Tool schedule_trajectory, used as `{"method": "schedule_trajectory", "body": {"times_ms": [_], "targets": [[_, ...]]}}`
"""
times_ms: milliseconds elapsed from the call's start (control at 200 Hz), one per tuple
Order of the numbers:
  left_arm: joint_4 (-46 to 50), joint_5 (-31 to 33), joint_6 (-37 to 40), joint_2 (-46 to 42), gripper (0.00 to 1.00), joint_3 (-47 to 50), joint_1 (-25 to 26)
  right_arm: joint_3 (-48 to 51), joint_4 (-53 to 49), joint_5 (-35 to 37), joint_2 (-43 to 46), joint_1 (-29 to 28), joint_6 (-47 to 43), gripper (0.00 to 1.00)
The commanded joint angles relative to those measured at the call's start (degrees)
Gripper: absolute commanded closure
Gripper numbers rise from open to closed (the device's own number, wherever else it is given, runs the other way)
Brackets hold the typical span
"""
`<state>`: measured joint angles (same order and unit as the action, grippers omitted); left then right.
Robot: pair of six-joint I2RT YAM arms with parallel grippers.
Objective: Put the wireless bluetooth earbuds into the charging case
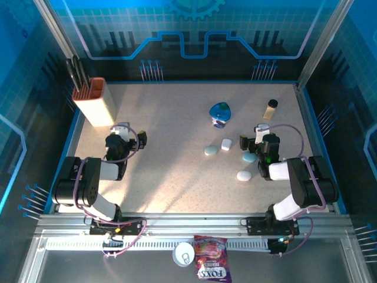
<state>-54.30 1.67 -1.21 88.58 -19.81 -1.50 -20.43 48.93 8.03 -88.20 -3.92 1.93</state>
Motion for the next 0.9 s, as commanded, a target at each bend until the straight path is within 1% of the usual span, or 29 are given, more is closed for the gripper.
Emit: {"method": "schedule_trajectory", "body": {"times_ms": [0, 245, 395, 895], "targets": [[0.0, -0.6, -0.7, 0.3, 0.01, -1.4, -0.5, -1.6, 3.6, -2.5, -0.1, 0.9, -1.1, 0.0], [0.5, 1.1, 0.2, 0.3, 0.01, -1.7, 0.5, -1.7, 3.3, -2.3, 0.0, 0.9, -1.1, 0.0], [1.6, -0.7, 0.8, 0.4, 0.01, -2.2, 0.6, -1.8, 3.3, -2.2, 0.0, 0.9, -1.2, 0.0], [1.8, -1.0, 1.1, 0.4, 0.01, -2.4, 0.7, -1.7, 3.4, -2.2, 0.0, 0.8, -1.2, 0.0]]}}
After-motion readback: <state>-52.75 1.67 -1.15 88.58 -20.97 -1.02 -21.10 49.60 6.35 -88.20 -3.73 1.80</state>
